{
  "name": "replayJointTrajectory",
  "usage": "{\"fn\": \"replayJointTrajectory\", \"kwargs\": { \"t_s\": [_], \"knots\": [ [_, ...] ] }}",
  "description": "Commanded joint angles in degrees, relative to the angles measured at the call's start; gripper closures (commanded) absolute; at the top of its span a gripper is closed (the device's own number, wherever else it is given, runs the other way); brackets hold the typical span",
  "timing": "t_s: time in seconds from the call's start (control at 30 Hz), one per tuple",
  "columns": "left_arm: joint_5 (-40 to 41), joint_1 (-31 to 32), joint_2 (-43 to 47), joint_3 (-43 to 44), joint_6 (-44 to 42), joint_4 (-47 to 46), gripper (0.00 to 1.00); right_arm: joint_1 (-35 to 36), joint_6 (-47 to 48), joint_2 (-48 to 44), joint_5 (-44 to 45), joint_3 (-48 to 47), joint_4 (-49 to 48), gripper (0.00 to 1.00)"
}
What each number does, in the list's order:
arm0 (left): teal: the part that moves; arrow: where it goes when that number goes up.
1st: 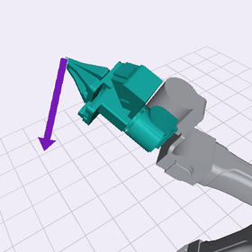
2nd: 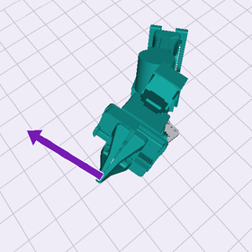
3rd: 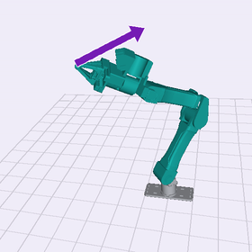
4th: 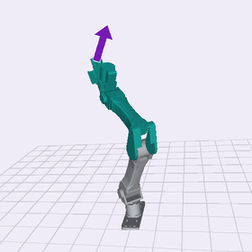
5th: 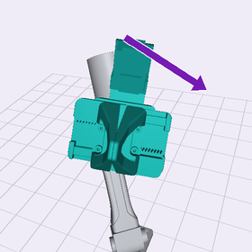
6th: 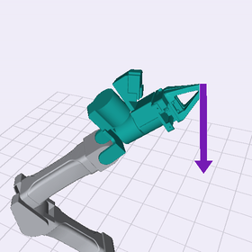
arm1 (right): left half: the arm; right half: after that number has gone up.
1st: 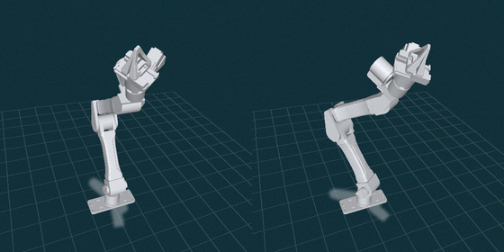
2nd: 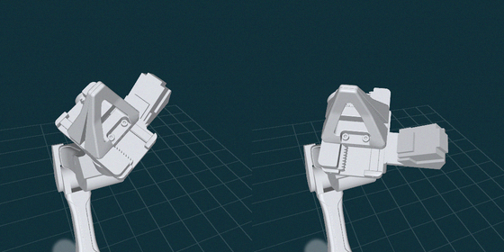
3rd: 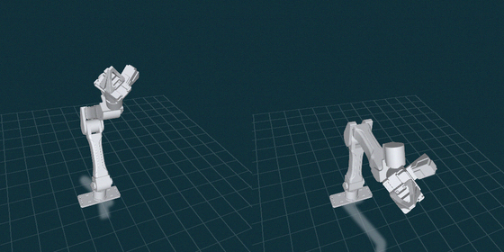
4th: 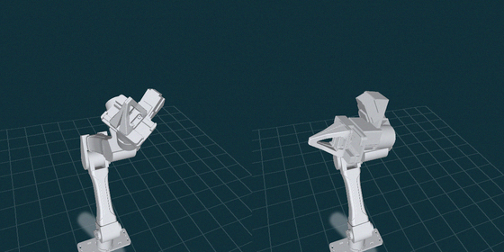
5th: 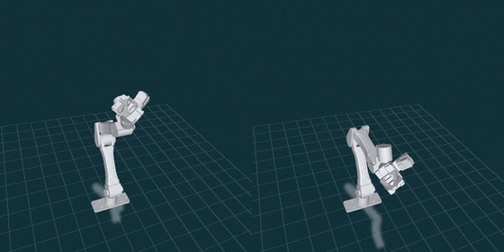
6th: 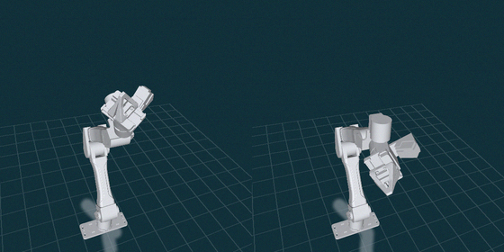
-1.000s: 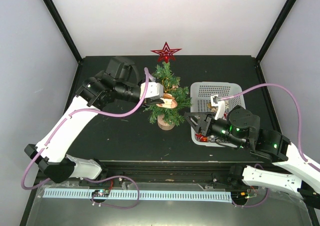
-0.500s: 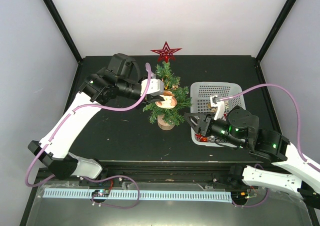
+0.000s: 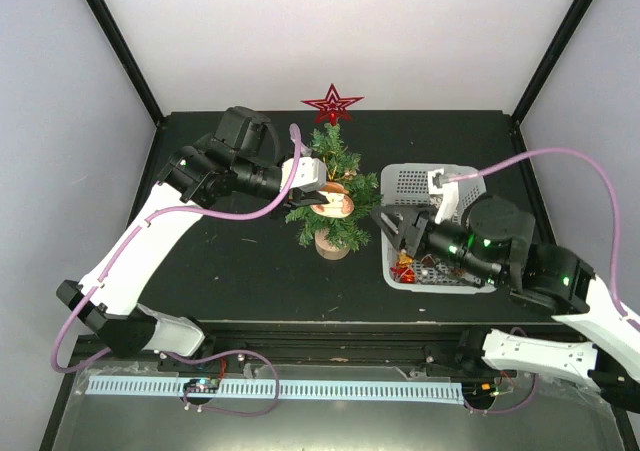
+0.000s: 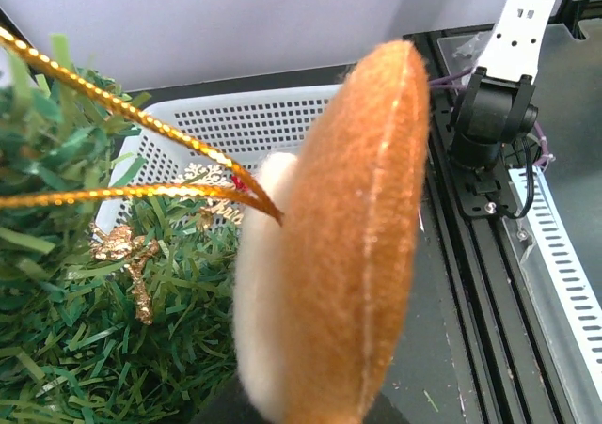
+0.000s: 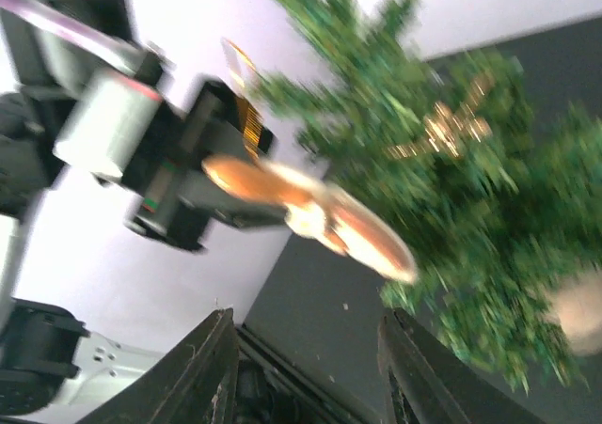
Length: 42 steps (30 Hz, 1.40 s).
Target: Decorate the small christmas tree
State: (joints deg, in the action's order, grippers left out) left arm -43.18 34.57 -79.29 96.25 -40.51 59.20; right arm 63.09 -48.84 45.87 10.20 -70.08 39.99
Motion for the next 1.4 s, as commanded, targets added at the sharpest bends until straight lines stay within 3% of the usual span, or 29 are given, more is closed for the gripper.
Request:
{"fn": "replayJointTrajectory", "kwargs": {
  "t_s": [0.0,0.17,0.47,1.37],
  "knots": [
    [-1.81,-0.35,-0.34,2.32,-0.56,1.36,0.98,-0.75,7.77,6.86,2.34,-11.84,2.02,0.57],
    [-2.34,-0.32,-0.43,2.37,-0.44,1.61,0.98,-4.13,11.33,16.07,-0.16,-22.26,3.9,0.51],
    [-2.58,-0.49,-0.64,2.97,-1.04,2.43,0.98,-9.69,12.91,24.66,-7.12,-28.54,7.61,0.5],
    [-5.01,-1.19,-2.53,3.69,-2.38,3.15,0.98,-14.91,13.68,29.19,-10.68,-30.9,8.28,0.51]
  ]
}}
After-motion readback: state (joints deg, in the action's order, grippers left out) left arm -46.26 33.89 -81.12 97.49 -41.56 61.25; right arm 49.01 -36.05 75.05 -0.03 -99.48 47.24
